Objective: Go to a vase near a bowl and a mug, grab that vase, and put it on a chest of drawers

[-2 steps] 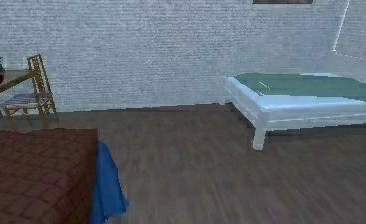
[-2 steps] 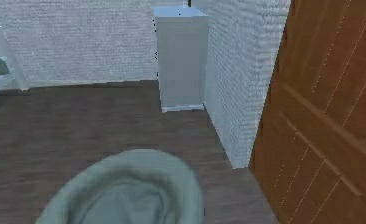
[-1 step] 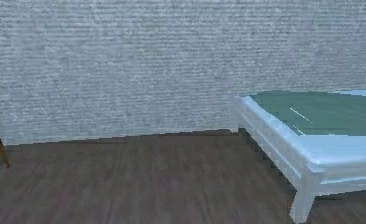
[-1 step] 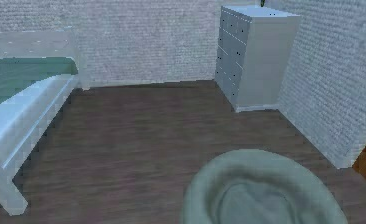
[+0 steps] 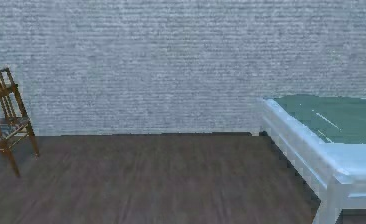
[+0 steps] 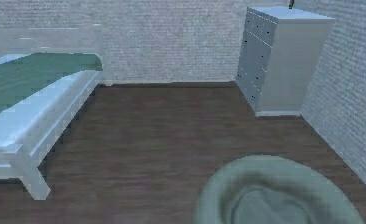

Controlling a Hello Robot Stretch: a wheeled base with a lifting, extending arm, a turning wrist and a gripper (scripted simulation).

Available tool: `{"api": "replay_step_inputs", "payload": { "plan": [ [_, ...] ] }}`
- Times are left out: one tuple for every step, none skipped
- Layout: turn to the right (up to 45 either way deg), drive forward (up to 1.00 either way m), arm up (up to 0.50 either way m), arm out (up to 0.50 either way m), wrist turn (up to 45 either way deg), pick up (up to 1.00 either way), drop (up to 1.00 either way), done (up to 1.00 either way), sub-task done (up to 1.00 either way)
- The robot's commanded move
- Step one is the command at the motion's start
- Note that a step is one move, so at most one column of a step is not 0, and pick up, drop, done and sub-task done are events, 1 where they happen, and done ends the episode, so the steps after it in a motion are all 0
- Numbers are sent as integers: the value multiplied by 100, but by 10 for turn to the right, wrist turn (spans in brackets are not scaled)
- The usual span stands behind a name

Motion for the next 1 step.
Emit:
{"api": "replay_step_inputs", "payload": {
  "plan": [
    [0, 80, 0, 0, 0, 0, 0, 0, 0]
  ]
}}
